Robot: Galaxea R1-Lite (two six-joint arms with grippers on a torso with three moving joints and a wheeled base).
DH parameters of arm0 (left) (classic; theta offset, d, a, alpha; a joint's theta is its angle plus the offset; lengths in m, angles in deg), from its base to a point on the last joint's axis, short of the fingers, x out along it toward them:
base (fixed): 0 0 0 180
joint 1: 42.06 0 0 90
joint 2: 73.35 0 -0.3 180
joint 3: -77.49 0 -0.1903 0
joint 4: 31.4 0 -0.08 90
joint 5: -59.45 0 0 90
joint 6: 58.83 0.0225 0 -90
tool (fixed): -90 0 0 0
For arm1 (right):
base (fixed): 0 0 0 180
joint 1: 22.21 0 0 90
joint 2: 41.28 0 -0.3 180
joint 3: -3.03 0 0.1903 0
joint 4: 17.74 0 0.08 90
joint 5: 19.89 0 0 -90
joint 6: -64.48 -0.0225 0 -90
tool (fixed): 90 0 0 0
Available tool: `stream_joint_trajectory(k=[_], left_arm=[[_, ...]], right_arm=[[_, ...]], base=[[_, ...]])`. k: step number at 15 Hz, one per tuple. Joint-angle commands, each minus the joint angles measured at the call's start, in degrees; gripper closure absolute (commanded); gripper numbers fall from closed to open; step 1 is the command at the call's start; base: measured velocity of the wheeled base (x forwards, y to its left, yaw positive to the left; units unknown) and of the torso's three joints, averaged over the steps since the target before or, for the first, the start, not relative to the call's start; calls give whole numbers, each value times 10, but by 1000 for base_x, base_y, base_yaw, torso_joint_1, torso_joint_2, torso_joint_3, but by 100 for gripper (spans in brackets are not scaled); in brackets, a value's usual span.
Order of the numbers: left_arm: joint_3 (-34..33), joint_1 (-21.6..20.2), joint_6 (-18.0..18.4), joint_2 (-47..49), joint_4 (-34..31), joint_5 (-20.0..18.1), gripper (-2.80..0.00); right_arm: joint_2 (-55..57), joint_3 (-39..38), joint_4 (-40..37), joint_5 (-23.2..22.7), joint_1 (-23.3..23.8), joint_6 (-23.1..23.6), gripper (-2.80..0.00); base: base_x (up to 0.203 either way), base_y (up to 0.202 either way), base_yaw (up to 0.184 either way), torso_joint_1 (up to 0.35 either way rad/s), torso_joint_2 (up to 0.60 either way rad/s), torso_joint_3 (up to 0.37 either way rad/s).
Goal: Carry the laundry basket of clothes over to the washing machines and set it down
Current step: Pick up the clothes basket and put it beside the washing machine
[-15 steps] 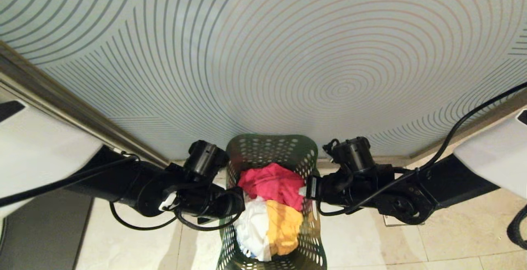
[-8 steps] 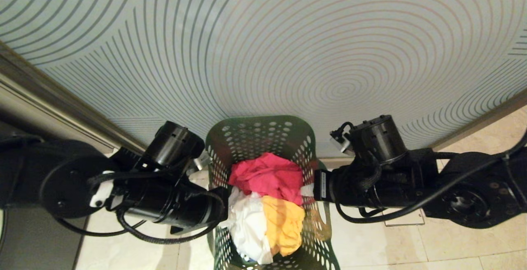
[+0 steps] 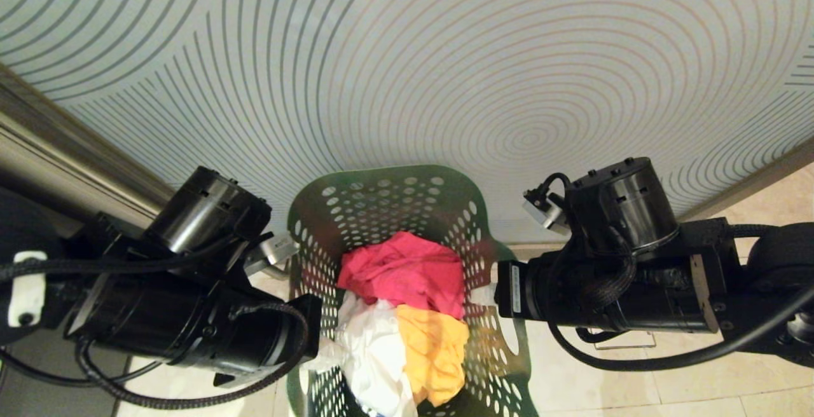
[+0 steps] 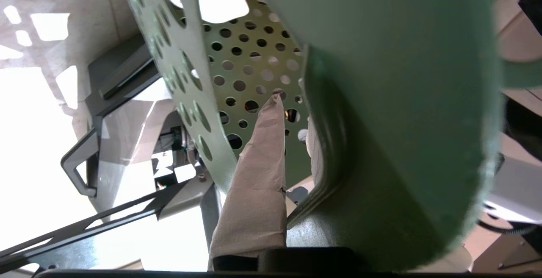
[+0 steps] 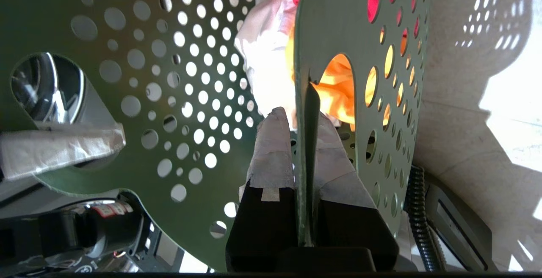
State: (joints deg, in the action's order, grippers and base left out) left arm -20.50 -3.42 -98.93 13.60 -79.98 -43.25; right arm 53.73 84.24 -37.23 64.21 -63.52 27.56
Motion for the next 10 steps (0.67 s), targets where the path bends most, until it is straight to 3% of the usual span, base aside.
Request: stream_joint_trajectory(k=[1,10], left_arm=[[2,12,-2,-2,0,0,0],[3,17,-2,-1,0,0,0]], right_arm=[[-4,-1,1,-1,-2,-3,0],[-1,3,1,-1,-2,-1,0]], base=[[0,0,0,-5,-1,73],[0,0,0,3,3,191]])
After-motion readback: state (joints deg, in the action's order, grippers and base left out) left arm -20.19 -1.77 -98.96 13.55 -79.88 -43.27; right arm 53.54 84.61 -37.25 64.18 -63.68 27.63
